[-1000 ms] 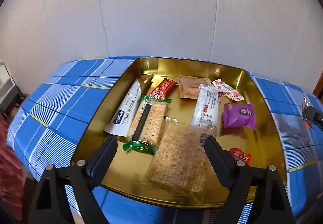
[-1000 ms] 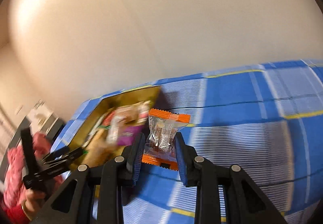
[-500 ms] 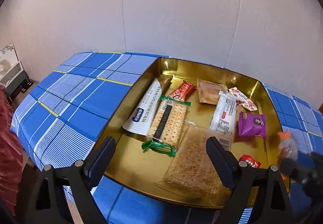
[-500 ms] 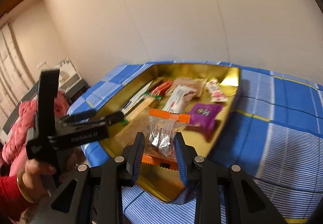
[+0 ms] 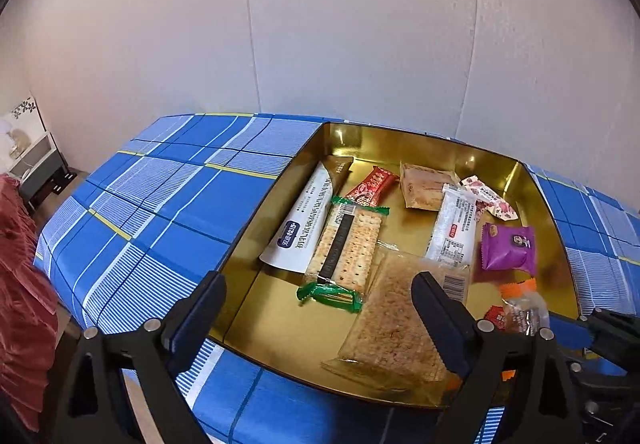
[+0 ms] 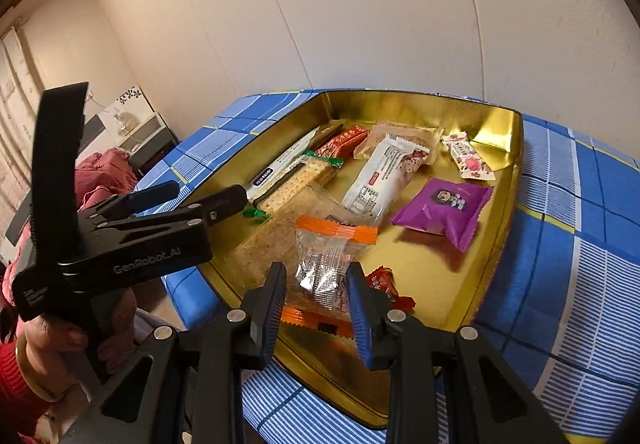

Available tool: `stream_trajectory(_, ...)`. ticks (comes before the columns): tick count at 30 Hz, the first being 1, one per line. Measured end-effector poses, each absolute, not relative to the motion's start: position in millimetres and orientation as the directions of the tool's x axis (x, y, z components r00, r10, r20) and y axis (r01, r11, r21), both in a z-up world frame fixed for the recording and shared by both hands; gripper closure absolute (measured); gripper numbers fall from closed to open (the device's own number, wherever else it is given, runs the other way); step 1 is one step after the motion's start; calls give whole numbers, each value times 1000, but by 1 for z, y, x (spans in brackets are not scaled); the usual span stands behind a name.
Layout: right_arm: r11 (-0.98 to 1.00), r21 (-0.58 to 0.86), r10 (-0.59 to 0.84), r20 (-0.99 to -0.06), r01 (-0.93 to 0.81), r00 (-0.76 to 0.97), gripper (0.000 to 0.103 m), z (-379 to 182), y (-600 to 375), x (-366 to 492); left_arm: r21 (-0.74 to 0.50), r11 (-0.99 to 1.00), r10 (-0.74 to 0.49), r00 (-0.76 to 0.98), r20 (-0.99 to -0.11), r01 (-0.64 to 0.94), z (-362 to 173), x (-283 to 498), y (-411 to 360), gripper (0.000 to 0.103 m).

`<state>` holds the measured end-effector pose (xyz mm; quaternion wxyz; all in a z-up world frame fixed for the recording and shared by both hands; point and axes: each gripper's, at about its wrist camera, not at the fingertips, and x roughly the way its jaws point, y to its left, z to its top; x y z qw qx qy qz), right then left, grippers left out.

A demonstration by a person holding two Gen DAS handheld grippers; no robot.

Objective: Organize snacks
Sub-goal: 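Carry the orange-ended candy into the gold tray and open the right tool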

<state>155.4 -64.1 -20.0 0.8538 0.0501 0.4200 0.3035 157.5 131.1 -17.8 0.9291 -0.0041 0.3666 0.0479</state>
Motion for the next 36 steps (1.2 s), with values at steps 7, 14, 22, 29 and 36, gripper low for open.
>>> stream_trajectory(7, 812, 339, 553, -707, -475, 441, 71, -26, -56, 159, 28, 995, 91, 727, -680, -99, -17, 157, 135, 7)
stream_trajectory(14, 809, 332, 552, -714, -486, 431, 71, -28, -50, 159, 33, 994, 96, 731, -675, -100, -17, 156, 135, 6)
stream_trajectory(22, 839, 284, 506, -722, -464, 472, 69, -24, -55, 158, 22, 995, 91, 750, -655, -102, -11, 152, 138, 0)
stream_trajectory(29, 850, 337, 517, -685, -405, 514, 69, -17, -78, 162, 19, 995, 86, 750, -656, -97, -7, 151, 135, 0)
stream_trajectory(36, 855, 323, 506, -688, -405, 520, 69, -15, -76, 159, 107, 990, 140, 740, -658, -92, -5, 147, 117, 0)
